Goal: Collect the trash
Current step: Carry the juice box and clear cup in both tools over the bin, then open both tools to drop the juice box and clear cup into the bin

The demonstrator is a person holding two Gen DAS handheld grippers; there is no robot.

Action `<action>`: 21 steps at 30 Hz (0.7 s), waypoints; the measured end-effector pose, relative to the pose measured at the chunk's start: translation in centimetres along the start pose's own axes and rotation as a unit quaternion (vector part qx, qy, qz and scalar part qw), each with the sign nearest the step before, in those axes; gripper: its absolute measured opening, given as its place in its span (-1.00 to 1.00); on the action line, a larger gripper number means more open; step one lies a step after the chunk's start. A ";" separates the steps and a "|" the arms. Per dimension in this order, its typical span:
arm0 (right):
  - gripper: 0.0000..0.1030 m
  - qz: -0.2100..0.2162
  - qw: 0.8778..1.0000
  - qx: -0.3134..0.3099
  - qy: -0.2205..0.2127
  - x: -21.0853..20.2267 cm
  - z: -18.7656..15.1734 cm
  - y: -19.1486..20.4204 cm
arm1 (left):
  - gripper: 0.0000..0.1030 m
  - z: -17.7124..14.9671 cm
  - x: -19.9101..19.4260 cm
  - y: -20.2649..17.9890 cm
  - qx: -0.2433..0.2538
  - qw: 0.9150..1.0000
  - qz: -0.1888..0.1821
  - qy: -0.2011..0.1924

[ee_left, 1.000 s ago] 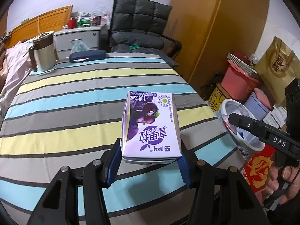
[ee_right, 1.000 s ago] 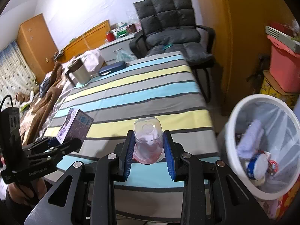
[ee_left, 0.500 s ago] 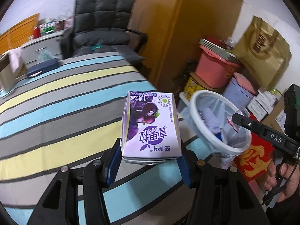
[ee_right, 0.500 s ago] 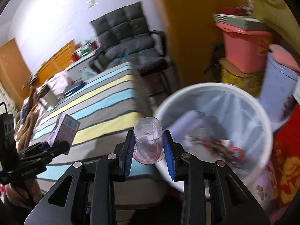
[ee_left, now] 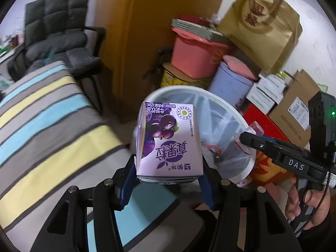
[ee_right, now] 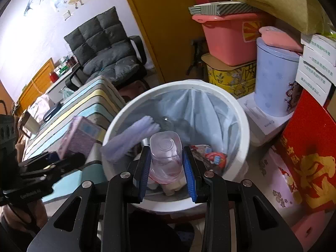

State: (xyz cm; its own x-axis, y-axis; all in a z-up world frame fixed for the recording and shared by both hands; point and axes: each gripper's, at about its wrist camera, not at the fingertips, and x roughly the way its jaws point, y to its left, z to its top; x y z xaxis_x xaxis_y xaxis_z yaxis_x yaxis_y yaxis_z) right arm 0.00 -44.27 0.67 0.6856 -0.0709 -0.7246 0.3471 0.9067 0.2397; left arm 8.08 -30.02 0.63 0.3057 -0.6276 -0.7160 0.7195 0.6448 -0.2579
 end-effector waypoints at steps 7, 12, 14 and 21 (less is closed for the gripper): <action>-0.35 -0.005 1.000 0.008 0.004 0.2 0.1 -1.4 | 0.10 1.1 3.6 -1.5 0.005 0.999 -0.034 0.029; -0.35 -0.007 1.000 0.016 0.007 0.7 0.3 -2.1 | 0.10 2.1 4.8 -1.9 0.007 0.999 -0.040 0.031; -0.35 -0.004 1.000 0.014 0.009 1.0 0.5 -2.0 | 0.10 2.5 4.9 -1.9 0.006 0.998 -0.046 0.030; -0.34 -0.006 1.000 0.009 0.011 1.7 0.6 -1.9 | 0.24 3.4 4.9 -1.3 -0.003 0.999 -0.043 0.014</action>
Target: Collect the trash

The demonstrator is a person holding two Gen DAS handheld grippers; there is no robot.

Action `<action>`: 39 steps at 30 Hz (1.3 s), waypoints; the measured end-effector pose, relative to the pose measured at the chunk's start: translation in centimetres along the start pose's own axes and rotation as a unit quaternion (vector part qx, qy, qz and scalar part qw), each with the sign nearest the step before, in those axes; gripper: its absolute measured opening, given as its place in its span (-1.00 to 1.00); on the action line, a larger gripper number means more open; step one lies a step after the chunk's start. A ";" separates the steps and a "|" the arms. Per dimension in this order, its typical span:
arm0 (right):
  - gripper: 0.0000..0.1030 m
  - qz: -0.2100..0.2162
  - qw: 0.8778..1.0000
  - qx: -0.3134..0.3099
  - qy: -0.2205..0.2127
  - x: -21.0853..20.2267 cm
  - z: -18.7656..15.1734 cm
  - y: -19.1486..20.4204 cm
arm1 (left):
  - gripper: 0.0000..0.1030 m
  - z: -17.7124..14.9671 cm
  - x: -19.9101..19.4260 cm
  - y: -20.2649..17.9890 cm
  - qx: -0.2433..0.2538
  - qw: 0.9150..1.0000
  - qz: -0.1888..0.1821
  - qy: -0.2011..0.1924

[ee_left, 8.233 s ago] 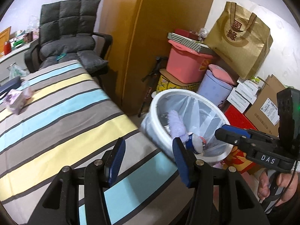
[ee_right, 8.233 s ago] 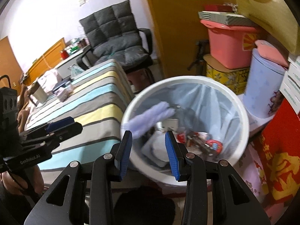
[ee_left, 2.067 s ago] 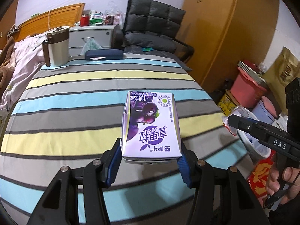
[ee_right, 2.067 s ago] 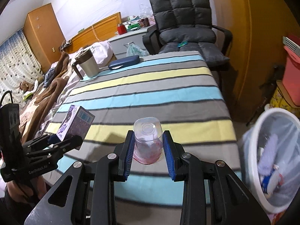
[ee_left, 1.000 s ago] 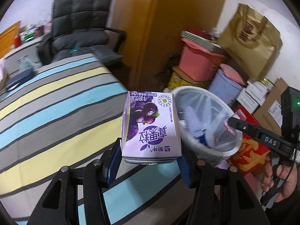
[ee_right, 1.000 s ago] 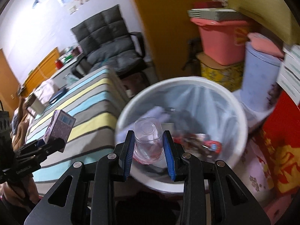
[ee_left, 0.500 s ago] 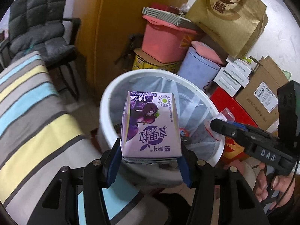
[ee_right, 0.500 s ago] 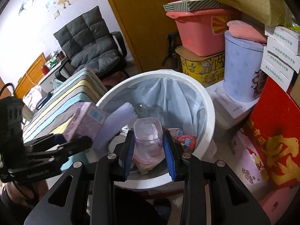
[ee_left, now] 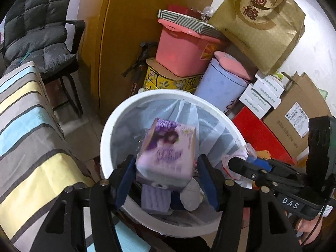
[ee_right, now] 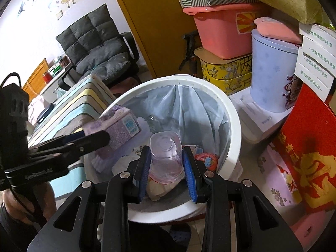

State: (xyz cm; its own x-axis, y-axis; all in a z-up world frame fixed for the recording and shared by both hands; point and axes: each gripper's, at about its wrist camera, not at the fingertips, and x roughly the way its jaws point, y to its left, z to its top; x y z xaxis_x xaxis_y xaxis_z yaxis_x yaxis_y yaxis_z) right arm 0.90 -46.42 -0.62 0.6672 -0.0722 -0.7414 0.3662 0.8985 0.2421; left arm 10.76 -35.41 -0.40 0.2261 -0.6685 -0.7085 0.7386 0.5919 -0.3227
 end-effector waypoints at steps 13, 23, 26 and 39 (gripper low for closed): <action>-0.02 -0.003 1.000 -0.021 -0.017 -1.8 -0.1 1.6 | 0.27 -0.5 -3.7 1.0 -0.013 0.999 0.017 -0.036; -0.02 0.018 0.998 -0.060 -0.025 -3.0 -1.1 5.3 | 0.27 -3.4 -7.5 2.3 -0.030 0.996 0.071 -0.052; -0.02 0.025 0.997 -0.075 -0.025 -3.2 -1.6 6.7 | 0.27 -4.3 -8.9 3.0 -0.042 0.993 0.086 -0.062; -0.02 0.065 0.987 -0.144 -0.024 -3.2 -3.8 12.4 | 0.27 -9.5 -13.9 6.1 -0.084 0.980 0.158 -0.082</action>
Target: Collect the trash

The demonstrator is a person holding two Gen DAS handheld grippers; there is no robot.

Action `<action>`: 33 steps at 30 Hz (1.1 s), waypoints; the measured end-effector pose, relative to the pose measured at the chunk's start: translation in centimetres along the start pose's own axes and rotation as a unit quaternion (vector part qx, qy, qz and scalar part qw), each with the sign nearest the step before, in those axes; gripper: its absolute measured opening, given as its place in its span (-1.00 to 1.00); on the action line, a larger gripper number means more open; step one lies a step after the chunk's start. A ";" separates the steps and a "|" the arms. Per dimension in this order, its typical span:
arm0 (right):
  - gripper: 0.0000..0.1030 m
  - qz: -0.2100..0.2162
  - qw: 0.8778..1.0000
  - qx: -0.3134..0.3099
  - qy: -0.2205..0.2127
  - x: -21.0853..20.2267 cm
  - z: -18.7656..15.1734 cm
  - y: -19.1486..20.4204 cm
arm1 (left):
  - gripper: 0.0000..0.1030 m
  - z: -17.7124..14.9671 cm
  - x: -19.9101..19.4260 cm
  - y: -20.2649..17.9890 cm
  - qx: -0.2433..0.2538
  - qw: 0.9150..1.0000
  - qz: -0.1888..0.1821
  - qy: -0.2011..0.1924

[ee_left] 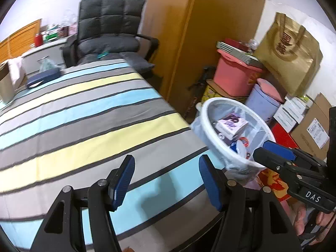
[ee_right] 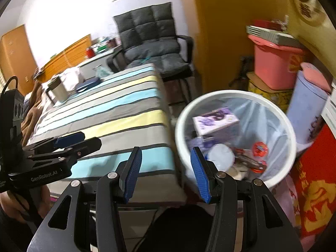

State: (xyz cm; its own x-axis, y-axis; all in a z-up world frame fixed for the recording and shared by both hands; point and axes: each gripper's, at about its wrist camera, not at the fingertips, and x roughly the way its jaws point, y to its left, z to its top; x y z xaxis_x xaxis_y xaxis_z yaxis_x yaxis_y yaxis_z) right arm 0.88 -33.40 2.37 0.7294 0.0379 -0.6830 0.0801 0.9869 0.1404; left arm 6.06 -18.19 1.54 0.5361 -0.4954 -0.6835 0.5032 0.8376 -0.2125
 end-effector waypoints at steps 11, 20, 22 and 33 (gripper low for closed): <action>-0.02 0.038 0.998 -0.039 0.010 0.9 -0.4 3.8 | 0.27 -2.5 -3.1 3.0 -0.026 0.998 0.044 -0.020; -0.02 0.045 0.997 -0.060 0.006 0.6 -1.1 5.9 | 0.27 -4.4 -5.0 4.7 -0.044 0.996 0.068 -0.026; -0.02 0.042 0.997 -0.067 0.003 0.4 -1.2 6.3 | 0.27 -4.9 -5.5 4.7 -0.044 0.996 0.075 -0.027; -0.02 0.033 0.996 -0.077 -0.008 -0.7 -2.3 7.2 | 0.27 -6.7 -7.0 4.5 -0.041 0.995 0.091 -0.028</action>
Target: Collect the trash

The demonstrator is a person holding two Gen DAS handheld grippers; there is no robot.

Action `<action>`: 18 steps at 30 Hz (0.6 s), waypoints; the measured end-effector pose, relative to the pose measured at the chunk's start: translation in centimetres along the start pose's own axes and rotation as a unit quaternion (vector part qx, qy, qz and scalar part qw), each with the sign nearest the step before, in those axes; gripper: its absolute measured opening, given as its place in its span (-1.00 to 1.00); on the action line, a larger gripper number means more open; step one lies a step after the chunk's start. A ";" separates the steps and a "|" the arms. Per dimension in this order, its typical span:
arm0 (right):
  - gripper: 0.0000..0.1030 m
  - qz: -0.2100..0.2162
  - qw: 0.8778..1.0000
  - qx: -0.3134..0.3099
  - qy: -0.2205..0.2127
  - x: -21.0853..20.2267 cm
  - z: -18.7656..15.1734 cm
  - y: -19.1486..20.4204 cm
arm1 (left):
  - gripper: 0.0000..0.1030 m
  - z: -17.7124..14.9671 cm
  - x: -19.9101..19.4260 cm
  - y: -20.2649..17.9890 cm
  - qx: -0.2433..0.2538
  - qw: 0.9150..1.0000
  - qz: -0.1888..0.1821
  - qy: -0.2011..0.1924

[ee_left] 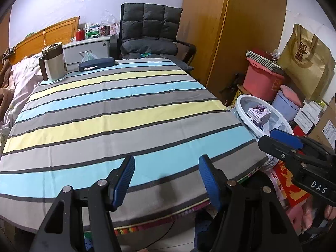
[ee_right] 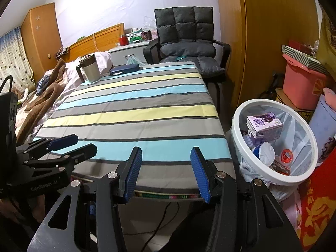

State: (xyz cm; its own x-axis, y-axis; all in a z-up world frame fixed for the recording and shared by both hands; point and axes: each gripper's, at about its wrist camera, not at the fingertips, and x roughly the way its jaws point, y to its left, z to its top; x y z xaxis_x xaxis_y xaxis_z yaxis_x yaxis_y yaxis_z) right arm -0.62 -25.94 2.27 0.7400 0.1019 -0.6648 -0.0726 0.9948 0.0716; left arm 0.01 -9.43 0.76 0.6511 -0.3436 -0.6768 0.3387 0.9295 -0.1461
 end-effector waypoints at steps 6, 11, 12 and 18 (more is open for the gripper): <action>-0.02 -0.006 1.000 0.002 -0.002 -0.6 -0.5 0.2 | 0.27 -0.8 -0.7 0.1 0.000 1.000 0.004 0.002; -0.02 -0.008 1.000 0.006 -0.001 -0.7 -0.7 0.1 | 0.27 -1.2 -0.9 0.0 -0.002 1.000 0.006 0.005; -0.02 -0.008 1.000 0.006 -0.001 -0.8 -0.8 0.1 | 0.27 -1.2 -0.9 0.0 -0.002 1.000 0.007 0.005; -0.02 -0.010 1.000 0.007 -0.005 -1.1 -1.0 0.2 | 0.27 -1.3 -1.0 -0.2 0.000 1.000 0.007 0.003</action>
State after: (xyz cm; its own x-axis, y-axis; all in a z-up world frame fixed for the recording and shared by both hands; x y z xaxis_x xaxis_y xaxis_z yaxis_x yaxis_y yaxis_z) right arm -2.11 -25.86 2.29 0.7482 0.0821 -0.6584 -0.0486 0.9964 0.0691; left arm -1.59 -9.13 0.56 0.6522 -0.3291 -0.6829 0.3288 0.9345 -0.1363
